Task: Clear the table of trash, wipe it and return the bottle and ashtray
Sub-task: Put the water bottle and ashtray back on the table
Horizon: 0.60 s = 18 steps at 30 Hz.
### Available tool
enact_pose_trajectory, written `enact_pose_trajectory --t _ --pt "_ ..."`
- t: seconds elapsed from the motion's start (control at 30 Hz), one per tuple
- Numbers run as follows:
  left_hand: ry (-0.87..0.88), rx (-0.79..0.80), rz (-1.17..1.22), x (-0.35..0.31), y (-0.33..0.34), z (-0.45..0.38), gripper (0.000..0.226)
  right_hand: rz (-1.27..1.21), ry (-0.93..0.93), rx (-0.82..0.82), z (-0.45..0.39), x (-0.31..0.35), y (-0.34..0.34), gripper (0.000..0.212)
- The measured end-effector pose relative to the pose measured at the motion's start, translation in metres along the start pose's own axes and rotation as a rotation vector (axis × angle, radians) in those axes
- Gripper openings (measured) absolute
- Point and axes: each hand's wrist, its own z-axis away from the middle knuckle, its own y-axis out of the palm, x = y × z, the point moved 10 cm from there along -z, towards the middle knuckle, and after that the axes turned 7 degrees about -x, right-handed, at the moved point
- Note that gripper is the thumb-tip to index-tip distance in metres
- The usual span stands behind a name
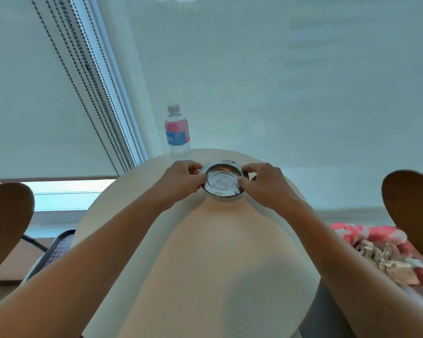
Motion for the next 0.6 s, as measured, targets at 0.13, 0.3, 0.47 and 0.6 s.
enact_pose_trajectory --t 0.13,0.3,0.47,0.6 --pt "0.015 -0.02 -0.042 -0.003 0.003 -0.02 0.024 -0.015 -0.007 0.019 -0.017 -0.003 0.005 0.03" --pt "0.039 -0.046 -0.077 0.0 0.007 -0.043 0.027 -0.033 0.024 0.045 -0.038 -0.007 0.012 0.029" --pt "0.067 -0.092 -0.116 0.004 0.01 -0.057 0.036 -0.01 0.035 0.064 -0.056 -0.012 0.018 0.033" --pt "0.111 -0.132 -0.16 0.003 0.011 -0.063 0.034 -0.001 0.044 0.077 -0.066 -0.016 0.024 0.034"
